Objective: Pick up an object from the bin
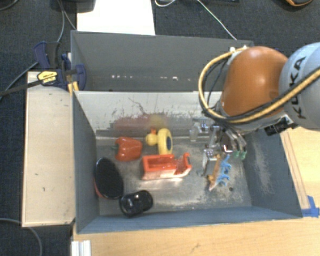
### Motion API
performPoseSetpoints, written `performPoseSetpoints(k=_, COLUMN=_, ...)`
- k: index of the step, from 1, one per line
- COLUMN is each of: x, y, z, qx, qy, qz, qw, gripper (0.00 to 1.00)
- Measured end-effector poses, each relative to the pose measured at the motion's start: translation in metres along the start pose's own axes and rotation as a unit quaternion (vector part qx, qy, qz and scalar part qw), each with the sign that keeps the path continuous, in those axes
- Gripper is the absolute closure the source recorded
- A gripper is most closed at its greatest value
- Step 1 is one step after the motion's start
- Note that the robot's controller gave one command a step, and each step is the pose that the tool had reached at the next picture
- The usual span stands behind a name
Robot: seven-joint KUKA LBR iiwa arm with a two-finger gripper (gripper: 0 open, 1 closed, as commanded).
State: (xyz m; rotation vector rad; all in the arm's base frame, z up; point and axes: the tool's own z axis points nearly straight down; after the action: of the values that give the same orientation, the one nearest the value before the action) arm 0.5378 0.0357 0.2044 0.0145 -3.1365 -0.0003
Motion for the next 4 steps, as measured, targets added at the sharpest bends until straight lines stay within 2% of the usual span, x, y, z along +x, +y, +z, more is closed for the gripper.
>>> performPoseSetpoints(k=1, x=-0.001, y=0.0, z=-0.005, qx=0.0, qy=-0.0041, qz=0.001, qw=1.0, gripper=0.0)
performPoseSetpoints(k=2, x=-0.019, y=0.035, z=0.074, qx=0.0, qy=-0.0039, qz=-0.038, qw=0.9993, gripper=0.0)
performPoseSetpoints(k=3, x=-0.024, y=0.057, z=0.092, qx=0.0, qy=-0.0043, qz=-0.046, qw=0.9989, gripper=0.0)
performPoseSetpoints(k=4, x=-0.016, y=0.082, z=0.125, qx=-0.004, qy=-0.016, qz=-0.189, qw=0.9818, gripper=1.0)
